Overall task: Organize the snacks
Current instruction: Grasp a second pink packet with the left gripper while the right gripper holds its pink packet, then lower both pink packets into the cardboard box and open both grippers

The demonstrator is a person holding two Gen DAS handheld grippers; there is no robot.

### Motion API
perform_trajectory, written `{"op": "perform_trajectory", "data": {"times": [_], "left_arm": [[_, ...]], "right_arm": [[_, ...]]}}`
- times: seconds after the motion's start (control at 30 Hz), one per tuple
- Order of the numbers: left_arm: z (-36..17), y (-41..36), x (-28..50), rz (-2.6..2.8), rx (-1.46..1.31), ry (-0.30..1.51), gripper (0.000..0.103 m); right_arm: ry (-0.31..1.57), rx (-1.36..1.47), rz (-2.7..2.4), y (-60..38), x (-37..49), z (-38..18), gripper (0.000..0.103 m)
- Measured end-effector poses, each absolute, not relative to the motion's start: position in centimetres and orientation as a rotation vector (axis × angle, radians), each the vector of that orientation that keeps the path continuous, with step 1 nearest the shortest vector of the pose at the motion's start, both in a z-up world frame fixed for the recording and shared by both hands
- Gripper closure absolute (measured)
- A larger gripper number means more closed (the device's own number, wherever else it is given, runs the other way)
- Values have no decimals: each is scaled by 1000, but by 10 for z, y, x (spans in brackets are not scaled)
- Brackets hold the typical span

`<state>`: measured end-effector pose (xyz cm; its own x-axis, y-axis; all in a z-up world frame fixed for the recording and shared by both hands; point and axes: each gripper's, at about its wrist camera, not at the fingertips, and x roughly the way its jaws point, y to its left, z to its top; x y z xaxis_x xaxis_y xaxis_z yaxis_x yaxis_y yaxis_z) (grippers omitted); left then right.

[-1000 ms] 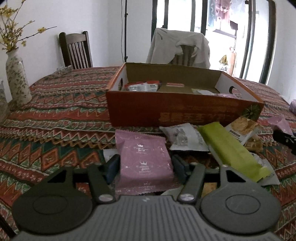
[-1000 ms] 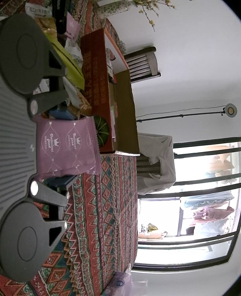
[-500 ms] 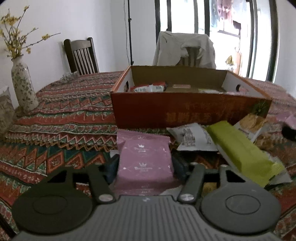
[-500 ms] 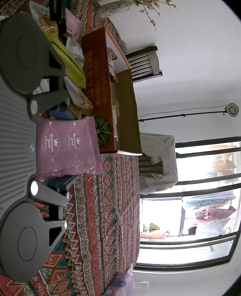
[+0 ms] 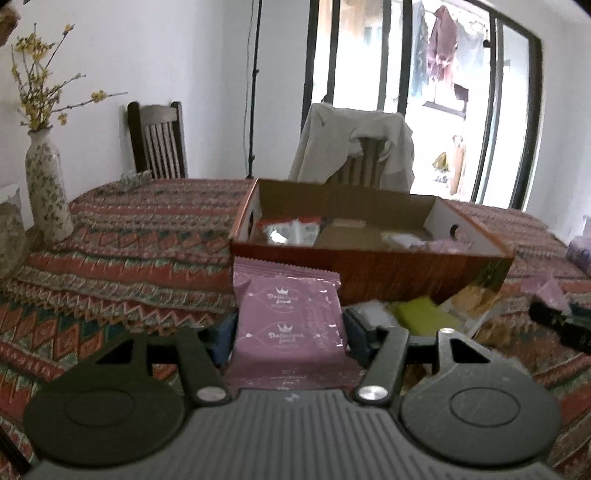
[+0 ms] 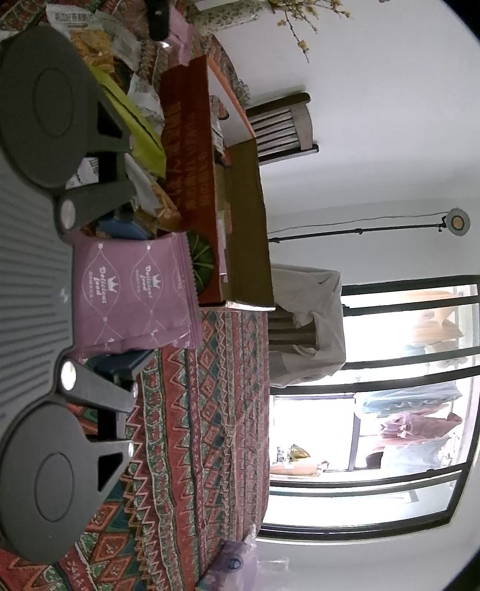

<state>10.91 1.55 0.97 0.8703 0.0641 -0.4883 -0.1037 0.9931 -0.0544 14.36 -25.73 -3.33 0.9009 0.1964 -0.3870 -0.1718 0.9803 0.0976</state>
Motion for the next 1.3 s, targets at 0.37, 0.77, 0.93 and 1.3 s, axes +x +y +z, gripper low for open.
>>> {"op": "perform_trajectory", "data": {"times": [0.37,0.77,0.93,1.3], "left_arm": [[38,1,138,12,-93,440,41],[57,-1,203,19,-136,396,41],[53,14,225,61,-152,369,41],[26,42,249,113,-159,406,41]], "right_arm": [[290,104,199,-260,131,-3,44],[226,28,246,-216,178,51,44],[237,35,237,-200,216,57,44],[283,-4,191,-177,255,15,44]]}}
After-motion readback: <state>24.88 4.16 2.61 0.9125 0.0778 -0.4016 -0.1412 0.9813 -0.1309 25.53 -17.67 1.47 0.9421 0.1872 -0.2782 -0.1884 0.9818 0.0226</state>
